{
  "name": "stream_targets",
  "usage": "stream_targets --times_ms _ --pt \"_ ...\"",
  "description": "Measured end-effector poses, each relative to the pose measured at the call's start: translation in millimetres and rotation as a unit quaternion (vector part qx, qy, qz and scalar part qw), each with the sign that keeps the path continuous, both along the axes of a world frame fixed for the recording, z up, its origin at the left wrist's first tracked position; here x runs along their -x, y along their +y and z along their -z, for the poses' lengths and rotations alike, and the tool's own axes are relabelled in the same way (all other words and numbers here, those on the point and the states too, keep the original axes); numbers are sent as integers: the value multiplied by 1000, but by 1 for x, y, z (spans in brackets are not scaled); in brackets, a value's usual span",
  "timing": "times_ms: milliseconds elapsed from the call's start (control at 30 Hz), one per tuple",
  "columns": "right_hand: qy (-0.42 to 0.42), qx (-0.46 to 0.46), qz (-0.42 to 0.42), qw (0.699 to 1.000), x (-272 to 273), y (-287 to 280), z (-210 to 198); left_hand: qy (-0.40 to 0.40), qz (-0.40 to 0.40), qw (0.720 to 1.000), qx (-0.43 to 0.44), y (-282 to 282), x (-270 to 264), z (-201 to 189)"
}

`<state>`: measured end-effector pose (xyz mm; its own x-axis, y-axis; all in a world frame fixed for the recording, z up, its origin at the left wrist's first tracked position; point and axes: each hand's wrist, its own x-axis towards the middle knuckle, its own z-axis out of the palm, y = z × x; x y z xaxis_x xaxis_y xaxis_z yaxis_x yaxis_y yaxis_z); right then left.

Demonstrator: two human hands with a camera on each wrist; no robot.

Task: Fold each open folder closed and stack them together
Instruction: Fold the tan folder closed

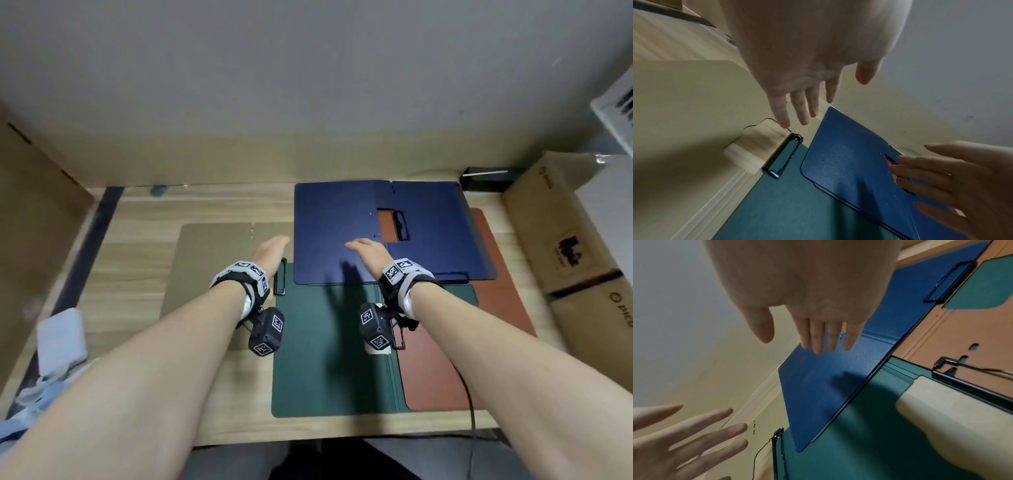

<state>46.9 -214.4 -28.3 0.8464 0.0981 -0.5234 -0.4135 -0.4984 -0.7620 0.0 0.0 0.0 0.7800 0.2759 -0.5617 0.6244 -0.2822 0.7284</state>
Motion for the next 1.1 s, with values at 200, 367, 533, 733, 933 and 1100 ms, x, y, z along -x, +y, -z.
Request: stream_targets --times_ms 200,367,533,733,933,1100 --pt "-5 78 -75 994 -14 -4 23 19 7 1000 -21 -7 -6 19" --pt "-71 164 -149 972 -22 -7 49 52 5 998 -45 -2 4 47" --pt "-127 245 -201 940 -19 -2 65 57 63 988 -130 0 10 50" --pt "-180 291 -247 907 -16 21 75 78 120 958 -250 14 0 73" --pt "-203 298 -296 885 -14 38 83 100 160 925 -329 15 -15 95" --pt "-196 308 -286 886 -10 50 90 113 232 879 -400 23 -28 99"
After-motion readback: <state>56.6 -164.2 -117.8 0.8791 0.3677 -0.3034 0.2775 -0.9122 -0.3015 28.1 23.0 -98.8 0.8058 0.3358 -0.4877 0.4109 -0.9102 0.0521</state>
